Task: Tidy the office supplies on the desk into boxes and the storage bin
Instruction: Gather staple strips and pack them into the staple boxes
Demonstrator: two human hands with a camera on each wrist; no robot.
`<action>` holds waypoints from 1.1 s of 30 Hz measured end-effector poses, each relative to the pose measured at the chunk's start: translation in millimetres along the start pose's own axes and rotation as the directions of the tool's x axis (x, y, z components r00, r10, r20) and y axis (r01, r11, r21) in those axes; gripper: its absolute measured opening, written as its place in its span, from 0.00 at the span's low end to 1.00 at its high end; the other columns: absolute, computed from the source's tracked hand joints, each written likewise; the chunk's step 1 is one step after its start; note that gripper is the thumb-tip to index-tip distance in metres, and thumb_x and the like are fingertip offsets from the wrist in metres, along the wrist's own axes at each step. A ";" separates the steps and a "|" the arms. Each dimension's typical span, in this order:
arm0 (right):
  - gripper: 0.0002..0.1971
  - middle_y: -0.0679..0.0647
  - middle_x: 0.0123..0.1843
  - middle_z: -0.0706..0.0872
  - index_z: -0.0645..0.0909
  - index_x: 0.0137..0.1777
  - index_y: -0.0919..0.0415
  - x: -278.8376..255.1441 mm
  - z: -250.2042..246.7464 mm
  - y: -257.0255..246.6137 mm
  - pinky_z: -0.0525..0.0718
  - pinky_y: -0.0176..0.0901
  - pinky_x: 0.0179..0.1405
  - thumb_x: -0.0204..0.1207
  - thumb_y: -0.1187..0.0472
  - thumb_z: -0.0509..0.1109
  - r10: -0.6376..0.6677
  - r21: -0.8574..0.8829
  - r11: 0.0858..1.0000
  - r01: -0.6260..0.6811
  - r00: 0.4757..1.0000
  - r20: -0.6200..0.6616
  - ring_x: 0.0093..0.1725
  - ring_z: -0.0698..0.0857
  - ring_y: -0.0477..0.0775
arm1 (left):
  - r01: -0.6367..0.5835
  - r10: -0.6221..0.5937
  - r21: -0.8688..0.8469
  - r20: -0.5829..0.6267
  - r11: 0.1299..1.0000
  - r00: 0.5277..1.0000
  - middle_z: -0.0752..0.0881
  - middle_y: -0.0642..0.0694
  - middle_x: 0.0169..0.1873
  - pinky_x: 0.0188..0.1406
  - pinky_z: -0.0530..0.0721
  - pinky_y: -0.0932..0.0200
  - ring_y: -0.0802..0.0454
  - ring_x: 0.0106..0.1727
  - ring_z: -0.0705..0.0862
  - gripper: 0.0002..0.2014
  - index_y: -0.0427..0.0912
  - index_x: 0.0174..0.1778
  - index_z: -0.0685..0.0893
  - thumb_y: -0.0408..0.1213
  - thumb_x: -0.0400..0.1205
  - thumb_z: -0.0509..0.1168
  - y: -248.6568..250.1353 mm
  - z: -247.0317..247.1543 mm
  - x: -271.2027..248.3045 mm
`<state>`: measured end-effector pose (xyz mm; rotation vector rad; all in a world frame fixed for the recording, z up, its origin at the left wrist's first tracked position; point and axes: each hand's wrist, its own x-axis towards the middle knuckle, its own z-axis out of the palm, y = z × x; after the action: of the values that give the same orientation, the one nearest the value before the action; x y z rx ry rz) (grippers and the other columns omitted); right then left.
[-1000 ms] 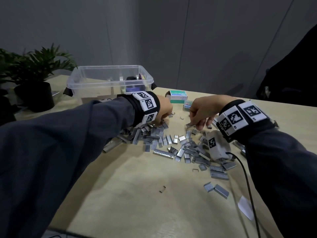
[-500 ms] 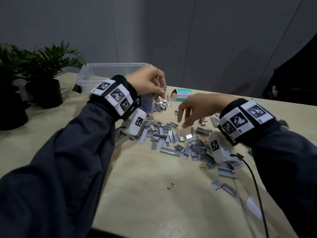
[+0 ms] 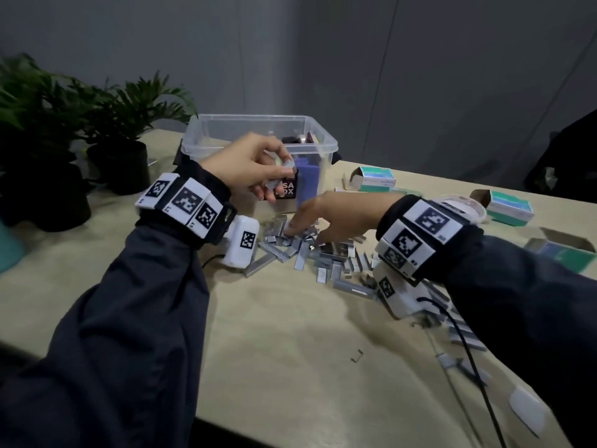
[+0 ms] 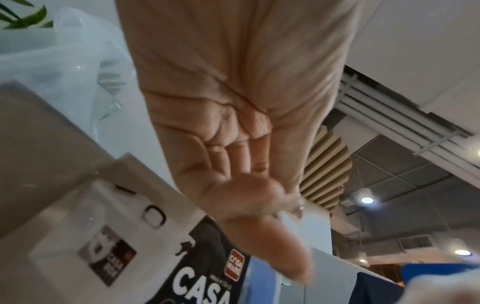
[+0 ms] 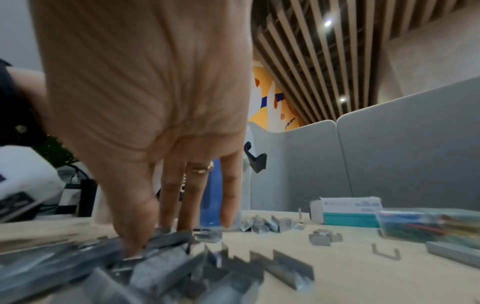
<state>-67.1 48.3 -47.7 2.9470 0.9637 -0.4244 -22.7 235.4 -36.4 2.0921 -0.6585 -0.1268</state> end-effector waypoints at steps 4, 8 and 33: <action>0.21 0.48 0.60 0.89 0.88 0.62 0.47 0.9 0.1 3.4 0.85 0.49 0.57 0.69 0.62 0.82 0.052 -0.033 0.998 -0.053 0.997 -0.053 0.54 0.87 0.50 | 0.024 -0.024 0.002 -0.006 1.000 1.000 0.88 0.44 0.30 0.26 0.83 0.63 0.55 0.25 0.86 0.07 0.34 0.54 0.84 0.28 0.81 0.68 0.0 1.2 -2.6; 0.15 0.35 0.34 0.81 0.91 0.52 0.43 -7.1 -0.1 10.1 0.75 0.36 0.34 0.65 0.55 0.84 0.102 -0.136 0.984 -0.119 0.987 -0.125 0.36 0.81 0.38 | 0.055 -0.055 -0.006 0.046 0.998 0.997 0.91 0.41 0.34 0.28 0.83 0.67 0.56 0.29 0.88 0.07 0.29 0.50 0.87 0.29 0.78 0.71 2.7 3.6 -4.0; 0.11 0.61 0.40 0.92 0.88 0.52 0.63 -55.1 -4.8 49.5 0.91 0.46 0.49 0.70 0.63 0.77 0.256 0.792 0.603 0.097 0.917 -0.307 0.43 0.91 0.59 | 0.050 -0.058 -0.304 -0.016 0.951 0.998 0.90 0.38 0.31 0.33 0.86 0.69 0.54 0.29 0.89 0.09 0.25 0.45 0.88 0.24 0.71 0.75 20.3 23.9 -11.6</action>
<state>-79.7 -23.2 -32.3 4.0274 0.7768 -0.3131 -48.7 214.3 -35.8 1.8121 -0.5299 -0.2187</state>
